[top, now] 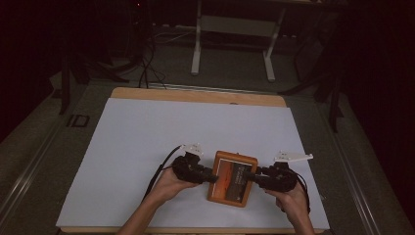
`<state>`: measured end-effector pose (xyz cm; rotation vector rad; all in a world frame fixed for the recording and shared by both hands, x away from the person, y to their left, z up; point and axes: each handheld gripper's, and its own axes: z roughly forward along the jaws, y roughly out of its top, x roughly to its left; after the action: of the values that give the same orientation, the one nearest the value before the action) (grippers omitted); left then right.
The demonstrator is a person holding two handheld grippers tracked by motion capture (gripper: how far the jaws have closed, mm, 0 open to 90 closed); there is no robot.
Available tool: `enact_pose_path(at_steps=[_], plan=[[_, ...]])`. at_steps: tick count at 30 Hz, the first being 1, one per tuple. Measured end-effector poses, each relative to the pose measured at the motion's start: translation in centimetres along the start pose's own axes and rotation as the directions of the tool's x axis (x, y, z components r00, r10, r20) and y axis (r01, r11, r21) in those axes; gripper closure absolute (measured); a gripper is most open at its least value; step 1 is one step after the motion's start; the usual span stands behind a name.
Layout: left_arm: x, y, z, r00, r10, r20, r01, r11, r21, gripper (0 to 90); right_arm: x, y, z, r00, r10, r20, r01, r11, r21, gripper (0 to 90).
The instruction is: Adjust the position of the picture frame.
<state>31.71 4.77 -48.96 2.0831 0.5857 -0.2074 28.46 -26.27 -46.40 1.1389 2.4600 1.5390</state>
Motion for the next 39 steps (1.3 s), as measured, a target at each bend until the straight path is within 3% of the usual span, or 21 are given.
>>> enact_pose_path(at_steps=[10,23,39], plan=[[-0.6,-0.1,-1.0,0.9984,0.002,-0.057,-0.002,1.0000,-0.001,68.0,0.5,1.0,0.6,0.9994,-0.035,0.000,0.035,0.999,0.002,58.7],[0.0,-2.1,-4.4,0.9923,-0.057,-0.110,0.052,0.9974,-0.050,68.0,1.5,3.0,3.8,0.9964,-0.063,-0.057,0.064,0.998,0.007,58.6],[1.3,-4.3,-7.4,0.9823,-0.157,-0.102,0.147,0.9841,-0.100,67.7,2.7,4.4,7.2,0.9937,-0.043,-0.103,0.045,0.999,0.018,58.9]])
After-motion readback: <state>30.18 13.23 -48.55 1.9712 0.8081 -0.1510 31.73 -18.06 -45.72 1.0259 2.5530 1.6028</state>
